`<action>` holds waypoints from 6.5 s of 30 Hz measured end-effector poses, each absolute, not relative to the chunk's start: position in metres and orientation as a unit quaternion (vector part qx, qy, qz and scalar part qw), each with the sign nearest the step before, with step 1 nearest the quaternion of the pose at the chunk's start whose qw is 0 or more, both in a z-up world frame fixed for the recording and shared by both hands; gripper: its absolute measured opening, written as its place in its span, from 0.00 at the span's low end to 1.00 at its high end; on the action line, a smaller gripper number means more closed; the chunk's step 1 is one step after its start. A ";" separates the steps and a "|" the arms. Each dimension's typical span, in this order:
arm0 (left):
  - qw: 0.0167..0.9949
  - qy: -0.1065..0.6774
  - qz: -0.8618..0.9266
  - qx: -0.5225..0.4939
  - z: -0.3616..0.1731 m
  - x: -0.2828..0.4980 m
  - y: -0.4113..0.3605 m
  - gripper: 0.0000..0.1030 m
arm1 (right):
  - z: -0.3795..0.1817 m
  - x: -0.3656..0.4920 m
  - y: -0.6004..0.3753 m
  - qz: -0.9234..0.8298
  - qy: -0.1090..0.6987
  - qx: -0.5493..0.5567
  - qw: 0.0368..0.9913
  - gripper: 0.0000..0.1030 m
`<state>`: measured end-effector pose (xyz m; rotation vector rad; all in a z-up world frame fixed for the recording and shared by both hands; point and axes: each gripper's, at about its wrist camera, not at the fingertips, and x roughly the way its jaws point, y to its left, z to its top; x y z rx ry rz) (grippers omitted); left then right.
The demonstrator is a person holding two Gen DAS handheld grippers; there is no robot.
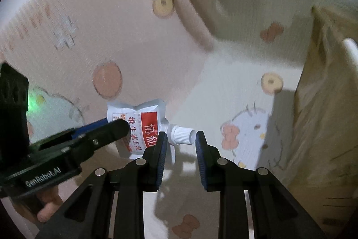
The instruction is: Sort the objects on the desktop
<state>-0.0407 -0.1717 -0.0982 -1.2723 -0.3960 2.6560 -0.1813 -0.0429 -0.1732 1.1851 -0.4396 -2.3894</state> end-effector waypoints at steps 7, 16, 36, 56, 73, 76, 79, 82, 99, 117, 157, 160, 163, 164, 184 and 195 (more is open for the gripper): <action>0.093 -0.104 0.902 -0.408 -0.065 -0.046 -0.149 0.32 | -0.143 -0.181 -0.033 -0.891 -0.126 0.388 0.198 0.22; 0.100 -0.053 0.914 -0.390 -0.041 -0.043 -0.098 0.32 | -0.129 -0.172 0.006 -0.900 -0.148 0.368 0.183 0.22; 0.200 -0.002 0.890 -0.410 -0.027 -0.078 0.032 0.33 | -0.122 -0.151 0.130 -0.912 -0.181 0.356 0.093 0.22; 0.254 0.041 0.820 -0.512 -0.052 -0.104 0.121 0.33 | -0.136 -0.150 0.203 -0.862 -0.171 0.473 0.061 0.22; 0.210 0.007 0.699 -0.684 -0.121 -0.140 0.151 0.33 | -0.186 -0.162 0.218 -0.771 -0.154 0.611 0.090 0.22; 0.189 -0.015 0.676 -0.712 -0.134 -0.144 0.149 0.33 | -0.186 -0.160 0.215 -0.765 -0.142 0.620 0.098 0.22; 0.179 -0.025 0.674 -0.717 -0.138 -0.144 0.149 0.33 | -0.185 -0.158 0.211 -0.768 -0.115 0.622 0.099 0.22; 0.166 0.002 0.684 -0.710 -0.138 -0.141 0.154 0.33 | -0.185 -0.157 0.209 -0.766 -0.111 0.625 0.107 0.22; 0.184 0.008 0.778 -0.601 -0.083 -0.110 0.134 0.33 | -0.145 -0.121 0.199 -0.827 -0.058 0.555 0.067 0.22; 0.156 0.103 0.917 -0.352 0.000 -0.047 0.088 0.40 | -0.088 -0.126 0.152 -0.877 -0.105 0.467 0.047 0.22; 0.114 0.068 0.904 -0.407 0.031 -0.004 0.045 0.42 | -0.028 -0.069 0.145 -0.918 0.027 0.394 -0.026 0.22; 0.113 0.065 0.904 -0.408 0.031 -0.006 0.043 0.42 | -0.029 -0.069 0.140 -0.918 0.039 0.394 -0.029 0.22; 0.111 0.064 0.903 -0.410 0.031 -0.007 0.043 0.42 | -0.030 -0.070 0.139 -0.917 0.032 0.397 -0.022 0.22; 0.111 0.064 0.903 -0.410 0.031 -0.007 0.042 0.42 | -0.029 -0.069 0.138 -0.917 0.034 0.397 -0.021 0.22; 0.110 0.070 0.906 -0.403 0.031 -0.008 0.040 0.42 | -0.030 -0.068 0.124 -0.917 0.046 0.396 -0.012 0.22; 0.130 0.085 0.906 -0.393 0.035 0.000 0.051 0.42 | -0.030 -0.067 0.121 -0.917 0.051 0.395 -0.010 0.22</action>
